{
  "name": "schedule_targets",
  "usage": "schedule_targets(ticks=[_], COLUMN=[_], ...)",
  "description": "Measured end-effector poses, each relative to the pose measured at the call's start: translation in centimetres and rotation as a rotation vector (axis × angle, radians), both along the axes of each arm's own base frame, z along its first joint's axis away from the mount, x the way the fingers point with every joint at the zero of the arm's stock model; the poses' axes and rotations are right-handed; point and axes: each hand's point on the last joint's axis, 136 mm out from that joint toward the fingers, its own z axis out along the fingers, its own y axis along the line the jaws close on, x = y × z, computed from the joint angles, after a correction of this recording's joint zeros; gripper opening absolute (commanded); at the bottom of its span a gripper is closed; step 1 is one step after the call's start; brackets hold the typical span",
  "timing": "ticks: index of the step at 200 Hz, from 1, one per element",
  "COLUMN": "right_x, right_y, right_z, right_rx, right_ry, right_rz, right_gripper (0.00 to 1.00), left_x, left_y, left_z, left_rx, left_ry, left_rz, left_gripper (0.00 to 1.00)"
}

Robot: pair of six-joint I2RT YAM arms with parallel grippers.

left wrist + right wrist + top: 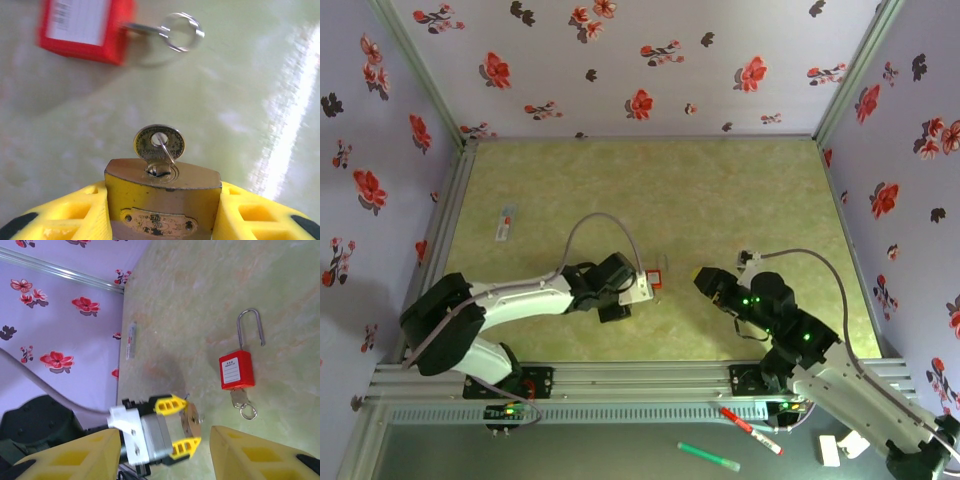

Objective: Unlock with the key

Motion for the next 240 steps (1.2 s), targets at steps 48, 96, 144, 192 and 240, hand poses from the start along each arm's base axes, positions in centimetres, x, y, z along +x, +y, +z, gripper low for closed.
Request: schedule_targets(ticks=[48, 96, 144, 192, 240], right_x=[0.2, 0.1, 0.4, -0.7, -3.1], right_y=[0.0, 0.6, 3.3, 10.5, 16.6], right_z=[-0.7, -1.0, -1.6, -4.4, -9.3], right_rx=[-0.036, -0.214, -0.395, -0.634, -0.908], right_ry=[0.014, 0.064, 0.081, -0.001, -0.219], right_rz=[0.005, 0.096, 0.315, 0.722, 1.165], right_gripper=[0.71, 0.91, 0.98, 0.98, 0.95], left_x=[-1.4, -1.5, -0.1, 3.0, 2.0], left_y=[0.7, 1.0, 1.9, 8.5, 14.3], left_z=[-0.7, 1.9, 10.7, 23.3, 28.6], left_rx=[0.055, 0.002, -0.248, -0.668, -0.887], left_ry=[0.031, -0.003, -0.146, -0.234, -0.203], left_rz=[-0.054, -0.051, 0.116, 0.629, 0.914], left_gripper=[0.53, 0.94, 1.00, 1.00, 1.00])
